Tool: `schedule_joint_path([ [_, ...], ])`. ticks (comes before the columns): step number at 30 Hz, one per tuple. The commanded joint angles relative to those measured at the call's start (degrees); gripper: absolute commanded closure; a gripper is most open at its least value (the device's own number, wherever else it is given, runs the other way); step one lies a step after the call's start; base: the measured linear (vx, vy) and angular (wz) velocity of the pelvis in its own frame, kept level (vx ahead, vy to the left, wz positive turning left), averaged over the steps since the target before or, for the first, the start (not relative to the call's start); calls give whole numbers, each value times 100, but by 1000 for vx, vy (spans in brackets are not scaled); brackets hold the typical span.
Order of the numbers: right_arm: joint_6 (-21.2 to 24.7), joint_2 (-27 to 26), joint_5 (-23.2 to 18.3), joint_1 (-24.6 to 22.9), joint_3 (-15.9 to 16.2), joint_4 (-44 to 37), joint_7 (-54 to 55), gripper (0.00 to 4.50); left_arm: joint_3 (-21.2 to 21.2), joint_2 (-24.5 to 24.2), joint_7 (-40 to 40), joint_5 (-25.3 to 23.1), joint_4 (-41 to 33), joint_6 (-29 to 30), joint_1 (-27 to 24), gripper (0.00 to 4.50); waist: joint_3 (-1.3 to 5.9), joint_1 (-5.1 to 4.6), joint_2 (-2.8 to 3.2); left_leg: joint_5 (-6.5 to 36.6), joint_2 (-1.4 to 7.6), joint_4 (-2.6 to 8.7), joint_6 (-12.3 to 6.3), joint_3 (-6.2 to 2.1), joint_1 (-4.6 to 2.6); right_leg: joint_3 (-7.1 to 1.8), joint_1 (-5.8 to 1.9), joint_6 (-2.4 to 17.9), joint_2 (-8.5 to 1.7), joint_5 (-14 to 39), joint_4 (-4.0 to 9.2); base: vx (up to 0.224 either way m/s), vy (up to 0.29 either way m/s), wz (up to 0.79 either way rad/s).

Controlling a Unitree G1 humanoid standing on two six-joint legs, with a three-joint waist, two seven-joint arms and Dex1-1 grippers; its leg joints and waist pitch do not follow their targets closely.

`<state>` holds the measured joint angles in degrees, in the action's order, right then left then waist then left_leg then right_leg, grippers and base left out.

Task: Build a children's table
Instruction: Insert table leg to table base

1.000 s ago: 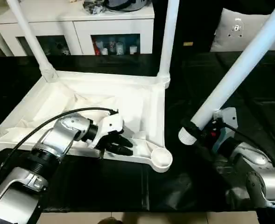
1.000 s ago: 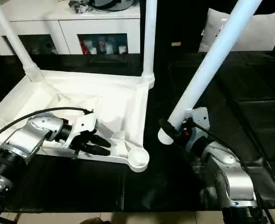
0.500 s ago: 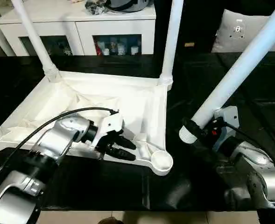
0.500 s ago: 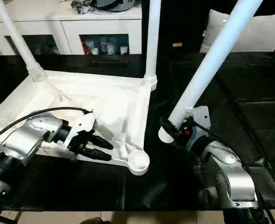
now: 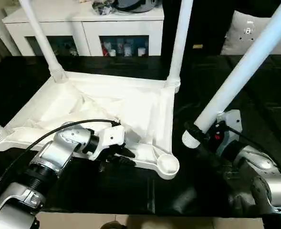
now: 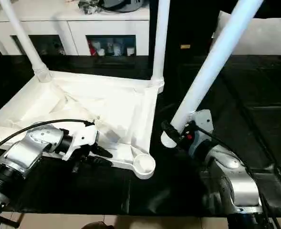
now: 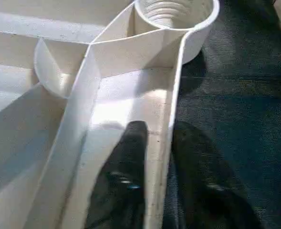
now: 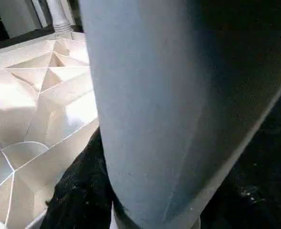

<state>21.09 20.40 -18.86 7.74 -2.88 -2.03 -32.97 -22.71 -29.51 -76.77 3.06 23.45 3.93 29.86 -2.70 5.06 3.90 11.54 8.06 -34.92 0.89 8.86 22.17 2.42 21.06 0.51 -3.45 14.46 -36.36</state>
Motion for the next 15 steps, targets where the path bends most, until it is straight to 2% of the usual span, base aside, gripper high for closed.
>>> schedule_joint_path([
  [1,-45,-8,6,-19,11,-117,-13,262,117,-35,28,28,-11,5,13,392,374,-1,-43,318,503,385,-455,-153,-113,-266,-232,1566,-580,-765,324,0,0,0],
  [5,-22,0,11,-25,43,-124,-35,262,92,-36,121,-84,120,21,44,406,362,-4,-46,409,500,393,-417,-152,-112,-273,-229,1538,-581,-606,344,0,0,0],
  [7,-7,2,13,-20,56,-130,-42,262,57,-40,210,-180,158,70,57,432,354,-4,-44,507,500,403,-374,-154,-116,-276,-229,1522,-585,-470,357,0,0,0],
  [10,22,32,22,35,78,-117,-57,262,29,-6,431,-326,248,234,99,436,336,-12,-36,673,503,421,-280,-153,-123,-286,-222,1493,-586,-171,392,0,0,0],
  [12,78,35,12,114,76,-86,-44,262,55,100,691,-376,298,565,141,442,341,-27,-67,622,499,425,-254,-156,-111,-282,-240,1489,-579,-202,375,0,0,0],
  [13,103,33,16,163,88,-60,-41,262,106,240,1027,-439,372,752,199,442,341,-32,-62,602,495,423,-260,-158,-109,-280,-238,1499,-576,-230,370,0,0,0],
  [15,123,25,29,225,113,-6,-43,262,210,464,1447,-450,493,1007,289,450,336,-51,-109,579,475,409,-310,-148,-99,-280,-248,1508,-582,-192,393,0,0,0],
])
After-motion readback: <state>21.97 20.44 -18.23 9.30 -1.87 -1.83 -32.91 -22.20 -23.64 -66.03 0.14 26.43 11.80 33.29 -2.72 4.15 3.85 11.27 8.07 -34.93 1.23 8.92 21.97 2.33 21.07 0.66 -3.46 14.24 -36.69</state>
